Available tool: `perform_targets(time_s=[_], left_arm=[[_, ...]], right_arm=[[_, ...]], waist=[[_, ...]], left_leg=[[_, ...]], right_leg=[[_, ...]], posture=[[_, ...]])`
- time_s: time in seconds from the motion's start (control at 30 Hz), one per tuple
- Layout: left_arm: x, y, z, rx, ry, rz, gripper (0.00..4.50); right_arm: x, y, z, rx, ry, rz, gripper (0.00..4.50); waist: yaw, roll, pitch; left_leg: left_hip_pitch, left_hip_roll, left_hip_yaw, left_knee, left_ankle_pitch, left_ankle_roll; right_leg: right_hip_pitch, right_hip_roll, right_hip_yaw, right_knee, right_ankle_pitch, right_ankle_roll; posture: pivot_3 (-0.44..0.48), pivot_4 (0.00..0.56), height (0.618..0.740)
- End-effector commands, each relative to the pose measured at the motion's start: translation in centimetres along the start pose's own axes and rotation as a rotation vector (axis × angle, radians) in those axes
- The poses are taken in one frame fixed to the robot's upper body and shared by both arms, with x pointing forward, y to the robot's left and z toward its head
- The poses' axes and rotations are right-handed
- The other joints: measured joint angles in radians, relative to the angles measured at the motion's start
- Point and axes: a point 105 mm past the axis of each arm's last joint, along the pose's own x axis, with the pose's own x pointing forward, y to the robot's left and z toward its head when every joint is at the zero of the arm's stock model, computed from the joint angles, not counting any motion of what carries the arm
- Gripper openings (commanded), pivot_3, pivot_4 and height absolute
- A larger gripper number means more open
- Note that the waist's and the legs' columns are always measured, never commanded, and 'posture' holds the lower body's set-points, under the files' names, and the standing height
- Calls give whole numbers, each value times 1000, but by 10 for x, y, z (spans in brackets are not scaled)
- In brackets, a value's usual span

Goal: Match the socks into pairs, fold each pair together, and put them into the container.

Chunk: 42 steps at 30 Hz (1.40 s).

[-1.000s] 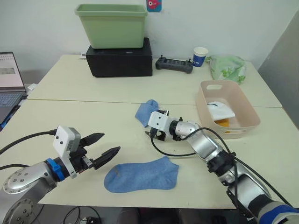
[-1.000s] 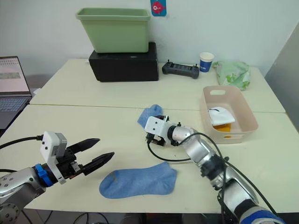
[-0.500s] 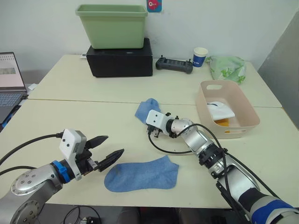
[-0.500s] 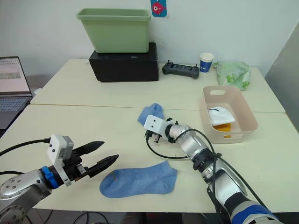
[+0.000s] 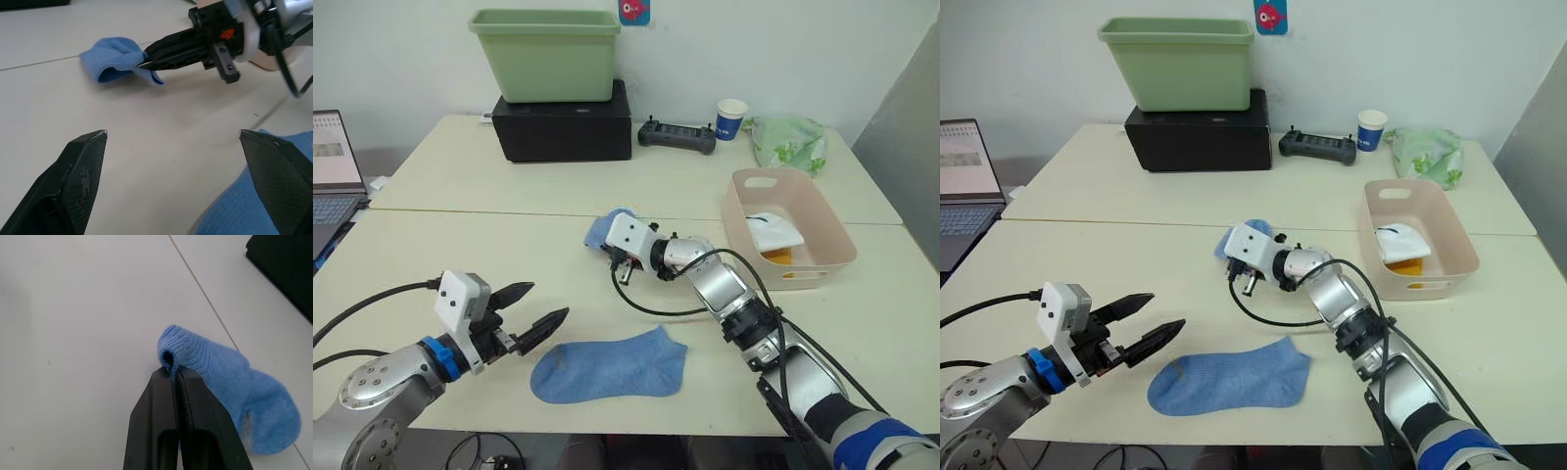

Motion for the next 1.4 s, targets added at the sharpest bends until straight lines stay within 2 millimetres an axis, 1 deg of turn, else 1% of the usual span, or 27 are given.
perform_targets(time_s=[0.03, 0.07, 0.1, 0.17, 0.23, 0.33, 0.4, 0.43, 0.47, 0.53, 0.6, 0.67, 0.7, 0.77, 0.83, 0.9, 0.97, 1.03, 1.17, 1.33, 1.4], left_arm=[[-3, 6, 10, 33, -38, 27, 4500], [-3, 6, 10, 34, -40, 29, 4500], [-4, 7, 10, 34, -41, 34, 4500], [-5, 11, 12, 38, -42, 45, 4500], [-5, 13, 12, 44, -42, 50, 4500], [-6, 15, 13, 50, -42, 56, 4500], [-5, 17, 14, 54, -43, 59, 4500], [-5, 17, 14, 56, -42, 60, 4500], [-5, 18, 14, 57, -41, 60, 4500], [-5, 19, 13, 69, -31, 60, 4500], [-5, 20, 12, 79, -23, 58, 4500], [-3, 21, 11, 82, -17, 53, 4500], [-2, 21, 11, 84, -14, 51, 4500], [0, 24, 9, 85, -7, 55, 4500], [2, 26, 8, 86, -1, 62, 4500], [6, 30, 2, 63, 23, 73, 4500], [14, 34, -6, 58, 46, 86, 4500], [28, 39, -12, 44, 44, 118, 4500], [56, 52, -13, -10, 24, 184, 4500], [91, 48, -15, -18, 66, 108, 4500], [106, 51, -16, 0, 94, 98, 4500]], right_arm=[[-4, -10, 46, -34, -139, -6, 50], [-5, -10, 51, -32, -154, -2, 50], [-6, -11, 61, -37, -181, -2, 50], [-13, -22, 89, -41, -262, -18, 50], [-22, -32, 106, -35, -318, -40, 50], [-35, -42, 114, -27, -361, -65, 50], [-47, -43, 109, -55, -371, -69, 50], [-53, -42, 100, -99, -355, -74, 50], [-60, -39, 87, -131, -329, -65, 50], [-74, -32, 54, -224, -251, -51, 50], [-85, -22, 25, -333, -167, -10, 50], [-97, -7, -3, -419, -90, 64, 50], [-102, 0, -14, -443, -60, 92, 50], [-108, 10, -27, -473, -18, 134, 50], [-110, 15, -33, -487, 1, 153, 50], [-112, 19, -41, -512, 26, 168, 50], [-114, 26, -51, -522, 63, 196, 50], [-115, 33, -58, -520, 88, 221, 50], [-114, 42, -62, -502, 101, 245, 50], [-113, 46, -66, -493, 122, 254, 50], [-114, 49, -68, -488, 126, 258, 50]], waist=[[0, 0, 0], [0, 0, 0], [0, 0, 0], [0, 0, 0], [0, 0, 0], [3, 0, 0], [7, 0, 0], [9, 0, 0], [12, -1, 0], [23, -1, -1], [24, 0, 0], [22, 1, 0], [21, 1, 1], [11, 1, 1], [2, 1, 1], [-1, 2, 1], [1, 2, 1], [8, 1, 1], [23, 1, 1], [24, 1, 1], [25, 1, 1]], left_leg=[[0, 0, 0, 0, 0, 0], [0, 0, 0, 0, 0, 0], [0, 0, 0, 0, 0, 0], [0, 0, 0, -1, 0, 0], [-1, 0, 0, 0, 0, 0], [-1, 0, -1, 0, 0, 0], [-1, 0, -1, -1, 0, 0], [-1, 0, 0, -1, 0, 0], [-1, 0, 0, -1, 0, 0], [-1, -1, 0, 0, 0, 0], [-1, -1, 0, 0, 0, 0], [-1, -1, 2, 0, 0, 0], [-1, -1, 2, 0, 0, 0], [0, 0, 2, -1, 0, 0], [1, 1, 1, -1, 0, 0], [1, 1, 1, -1, 0, 0], [1, 1, 1, 0, 0, 0], [1, 0, 1, 0, 0, 0], [0, -1, 1, 2, 0, 0], [0, -1, 0, 2, 0, 0], [0, -1, 0, 2, 0, 0]], right_leg=[[0, 0, 0, 0, 0, 0], [0, 0, 0, 0, 0, 0], [0, 0, 0, 0, 0, 0], [0, 0, 0, 0, 0, 0], [-1, 0, -1, 0, 0, 0], [-1, 0, -1, 0, 0, 0], [0, 0, -1, -1, 0, 0], [0, -1, -1, -1, 0, 0], [0, -1, -1, -1, 0, 0], [0, -1, -1, -2, 0, 0], [0, -2, -1, -2, -1, 2], [0, -2, 1, -2, -2, 3], [0, -2, 1, -2, -2, 3], [0, -1, 1, -2, -2, 3], [0, 0, 1, -1, -2, 3], [0, 2, 1, 0, -2, 3], [0, 2, 1, 0, -2, 3], [1, 1, 1, -1, -2, 3], [1, 0, 1, -1, -1, 4], [2, 0, 0, -1, 0, 4], [2, 0, 0, -1, 0, 4]], posture=[[0, 150, 730], [0, 150, 730], [0, 150, 730], [0, 150, 730], [0, 150, 730], [0, 150, 730], [0, 150, 730], [0, 150, 730], [0, 150, 730], [0, 150, 730], [0, 150, 730], [0, 150, 730], [0, 150, 730], [0, 150, 730], [0, 150, 730], [0, 150, 730], [0, 150, 730], [0, 150, 730], [0, 150, 730], [0, 150, 730], [0, 150, 730]])
